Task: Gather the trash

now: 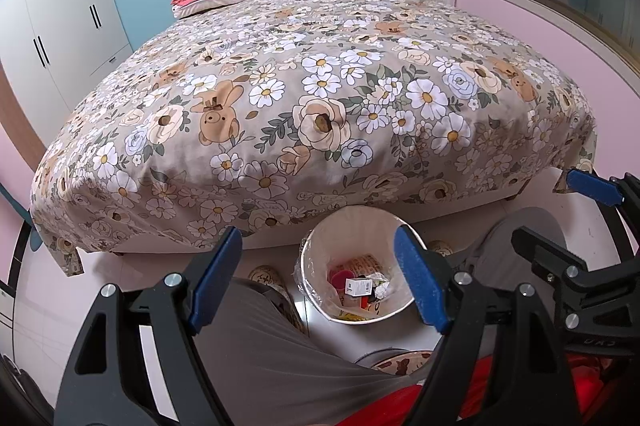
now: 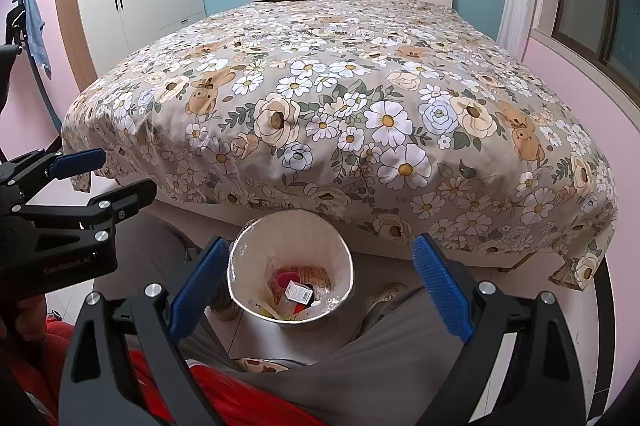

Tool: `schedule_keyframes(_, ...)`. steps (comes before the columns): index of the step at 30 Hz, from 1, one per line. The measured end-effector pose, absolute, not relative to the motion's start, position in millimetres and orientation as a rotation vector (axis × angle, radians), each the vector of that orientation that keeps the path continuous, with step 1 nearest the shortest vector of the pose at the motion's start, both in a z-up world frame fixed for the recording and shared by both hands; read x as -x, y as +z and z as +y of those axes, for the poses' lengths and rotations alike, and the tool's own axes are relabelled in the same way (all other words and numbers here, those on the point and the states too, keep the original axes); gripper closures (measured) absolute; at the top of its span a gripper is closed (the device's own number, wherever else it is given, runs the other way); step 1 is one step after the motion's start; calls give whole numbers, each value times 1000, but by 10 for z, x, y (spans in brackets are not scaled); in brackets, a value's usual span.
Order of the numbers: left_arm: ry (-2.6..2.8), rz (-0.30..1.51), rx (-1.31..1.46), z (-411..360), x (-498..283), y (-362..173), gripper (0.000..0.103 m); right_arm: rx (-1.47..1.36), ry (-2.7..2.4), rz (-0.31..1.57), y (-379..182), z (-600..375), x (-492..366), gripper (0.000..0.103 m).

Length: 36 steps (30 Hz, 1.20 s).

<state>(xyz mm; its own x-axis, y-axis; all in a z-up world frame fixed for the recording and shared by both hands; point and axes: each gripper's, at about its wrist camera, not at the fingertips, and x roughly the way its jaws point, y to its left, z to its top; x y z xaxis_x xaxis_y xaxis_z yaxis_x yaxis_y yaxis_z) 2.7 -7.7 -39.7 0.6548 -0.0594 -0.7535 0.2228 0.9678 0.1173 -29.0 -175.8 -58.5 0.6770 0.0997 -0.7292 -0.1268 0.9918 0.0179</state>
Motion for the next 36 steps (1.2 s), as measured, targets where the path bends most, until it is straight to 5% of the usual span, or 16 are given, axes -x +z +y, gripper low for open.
schedule_keyframes(10,-173,844,-209,-100,-22,-396,25,34,127,818,-578,-1742,273,8)
schedule_keyframes(14,-206,822,-240,-191,27,-370,13,33,128,821,-589,-1748,291,8)
schedule_keyframes(36,-184,827,-225,-134,9,-374,13,28,128,825,-623,-1745,308,8)
